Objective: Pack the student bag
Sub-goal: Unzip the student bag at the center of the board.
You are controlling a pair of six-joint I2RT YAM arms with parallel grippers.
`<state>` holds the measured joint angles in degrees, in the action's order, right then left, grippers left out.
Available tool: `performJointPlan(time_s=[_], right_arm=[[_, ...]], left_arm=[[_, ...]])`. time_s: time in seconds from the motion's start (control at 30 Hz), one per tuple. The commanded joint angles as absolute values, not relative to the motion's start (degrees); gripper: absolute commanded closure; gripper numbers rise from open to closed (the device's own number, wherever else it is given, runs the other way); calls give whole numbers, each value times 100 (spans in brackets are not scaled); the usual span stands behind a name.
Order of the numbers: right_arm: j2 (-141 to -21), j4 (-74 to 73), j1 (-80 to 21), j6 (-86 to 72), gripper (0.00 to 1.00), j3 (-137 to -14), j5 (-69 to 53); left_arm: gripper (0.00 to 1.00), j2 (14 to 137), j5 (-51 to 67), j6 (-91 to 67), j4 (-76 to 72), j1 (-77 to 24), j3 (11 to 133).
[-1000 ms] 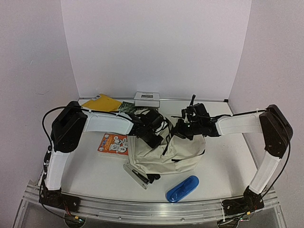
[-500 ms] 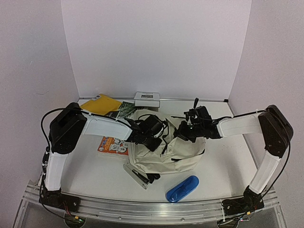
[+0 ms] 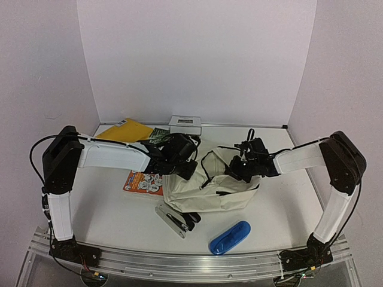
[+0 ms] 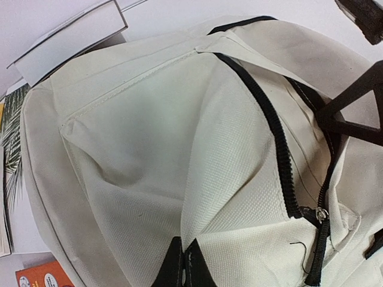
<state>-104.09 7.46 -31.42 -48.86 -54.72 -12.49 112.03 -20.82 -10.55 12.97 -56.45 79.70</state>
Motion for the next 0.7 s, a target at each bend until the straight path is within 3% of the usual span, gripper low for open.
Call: performJointPlan(time_s=[0.0,0.4,0.43,0.5,0.53,0.57,0.6,0.67], right_arm=[[-10414,687,-2906,-5009,100,-5292,-524],[-10047,673,-2861,-3913,99,-5681,-1103],[-9794,641,-2865,-3644,88,-5743,-1253],[-9567,546,-2861,-3343,78,-5805,-1392],[-9378,446,-2862,-3201,69,-5816,-1437],[-9330,416,-2859,-3156,69,-5816,-1448],[-9086,246,-2857,-2876,52,-5827,-1516],[-8761,20,-2862,-2645,39,-5804,-1568]], left_arm=[[100,10810,-2758,-1435,1549,-5272,7824],[100,10704,-1625,-1480,1257,-5133,7688],[100,10689,-1358,-1508,1257,-5112,7743],[96,10660,-1172,-1579,1257,-5078,7781],[89,10628,-1091,-1664,1257,-5045,7782],[86,10618,-1077,-1689,1257,-5036,7780],[74,10525,-930,-1825,1257,-4967,7750],[61,10381,-732,-2034,1252,-4888,7667]])
